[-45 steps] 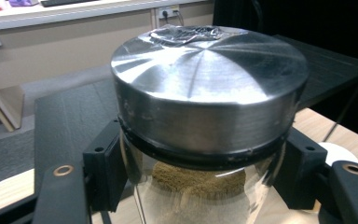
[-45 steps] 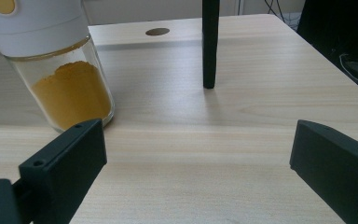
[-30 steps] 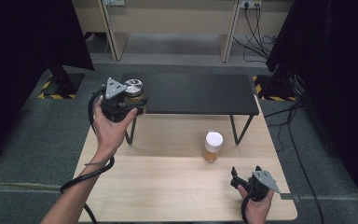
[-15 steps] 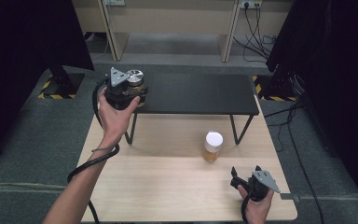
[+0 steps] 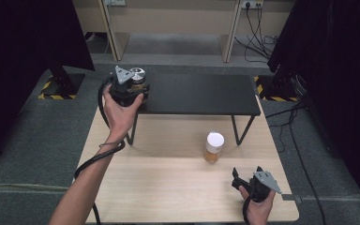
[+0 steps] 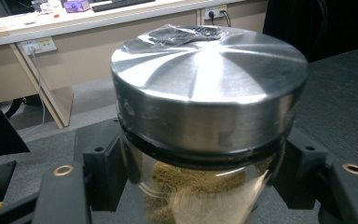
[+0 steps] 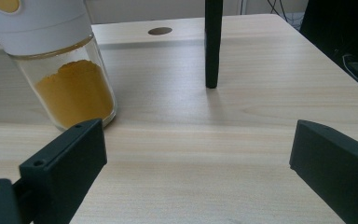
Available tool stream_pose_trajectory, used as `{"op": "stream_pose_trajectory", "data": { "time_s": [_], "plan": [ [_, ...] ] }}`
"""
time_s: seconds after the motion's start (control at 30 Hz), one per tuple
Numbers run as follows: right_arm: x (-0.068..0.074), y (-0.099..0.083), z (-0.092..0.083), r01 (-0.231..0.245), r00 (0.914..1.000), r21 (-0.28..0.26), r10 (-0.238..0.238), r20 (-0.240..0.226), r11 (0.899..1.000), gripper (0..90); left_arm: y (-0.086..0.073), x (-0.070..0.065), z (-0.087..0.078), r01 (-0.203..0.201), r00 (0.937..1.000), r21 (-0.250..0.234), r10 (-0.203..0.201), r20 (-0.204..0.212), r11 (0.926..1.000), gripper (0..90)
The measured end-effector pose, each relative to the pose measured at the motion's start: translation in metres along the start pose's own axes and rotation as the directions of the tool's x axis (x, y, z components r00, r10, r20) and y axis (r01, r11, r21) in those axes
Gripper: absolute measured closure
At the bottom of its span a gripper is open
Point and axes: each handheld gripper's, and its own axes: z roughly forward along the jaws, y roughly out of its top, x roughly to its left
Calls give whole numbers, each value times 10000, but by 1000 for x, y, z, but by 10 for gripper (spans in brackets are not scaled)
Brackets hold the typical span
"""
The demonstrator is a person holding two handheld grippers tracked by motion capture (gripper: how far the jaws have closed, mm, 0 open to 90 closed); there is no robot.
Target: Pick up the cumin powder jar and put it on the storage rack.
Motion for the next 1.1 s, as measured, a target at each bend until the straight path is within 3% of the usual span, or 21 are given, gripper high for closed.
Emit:
{"op": "stream_pose_trajectory", "data": {
  "time_s": [1.1],
  "plan": [
    [0,0,0,51,10000,26,-51,-54,10000,38,4,4,38,267,9977,196,-254,-632,9995,299]
  ]
}}
